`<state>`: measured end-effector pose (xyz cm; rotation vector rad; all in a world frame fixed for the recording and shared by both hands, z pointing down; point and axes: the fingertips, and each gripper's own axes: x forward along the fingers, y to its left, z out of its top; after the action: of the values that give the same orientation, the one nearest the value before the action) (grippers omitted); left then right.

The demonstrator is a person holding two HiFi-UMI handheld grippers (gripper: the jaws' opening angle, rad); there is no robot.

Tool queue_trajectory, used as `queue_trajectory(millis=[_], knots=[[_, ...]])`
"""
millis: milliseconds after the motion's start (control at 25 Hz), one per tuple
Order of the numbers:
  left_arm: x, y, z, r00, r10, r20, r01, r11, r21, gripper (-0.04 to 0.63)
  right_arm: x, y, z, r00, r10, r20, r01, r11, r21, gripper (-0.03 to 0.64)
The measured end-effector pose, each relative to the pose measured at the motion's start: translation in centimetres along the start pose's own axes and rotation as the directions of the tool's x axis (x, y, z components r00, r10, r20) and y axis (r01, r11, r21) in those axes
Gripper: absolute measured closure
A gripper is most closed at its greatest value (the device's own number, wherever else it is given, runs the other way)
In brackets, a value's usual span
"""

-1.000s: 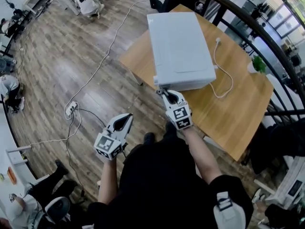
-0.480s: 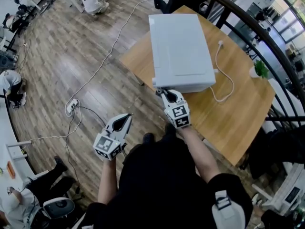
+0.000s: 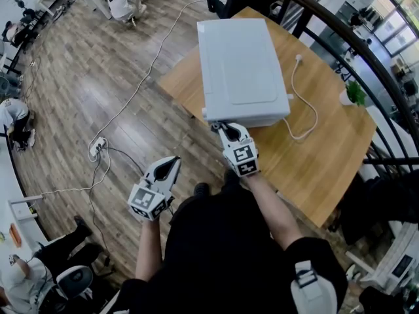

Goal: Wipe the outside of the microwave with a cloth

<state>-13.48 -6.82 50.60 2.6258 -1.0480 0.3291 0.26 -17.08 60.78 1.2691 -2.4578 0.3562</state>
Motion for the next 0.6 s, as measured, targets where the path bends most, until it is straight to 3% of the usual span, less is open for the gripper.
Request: queue_trajectory(millis=[600], knots=[[4.1,-3.1,0.2,0.998,-0.056,-0.004,0.056,0.998,0.005,0.595,-3.5,-5.2,-0.8,0.999,-0.054,0.006,0.054,0.999,0.000,0.586]])
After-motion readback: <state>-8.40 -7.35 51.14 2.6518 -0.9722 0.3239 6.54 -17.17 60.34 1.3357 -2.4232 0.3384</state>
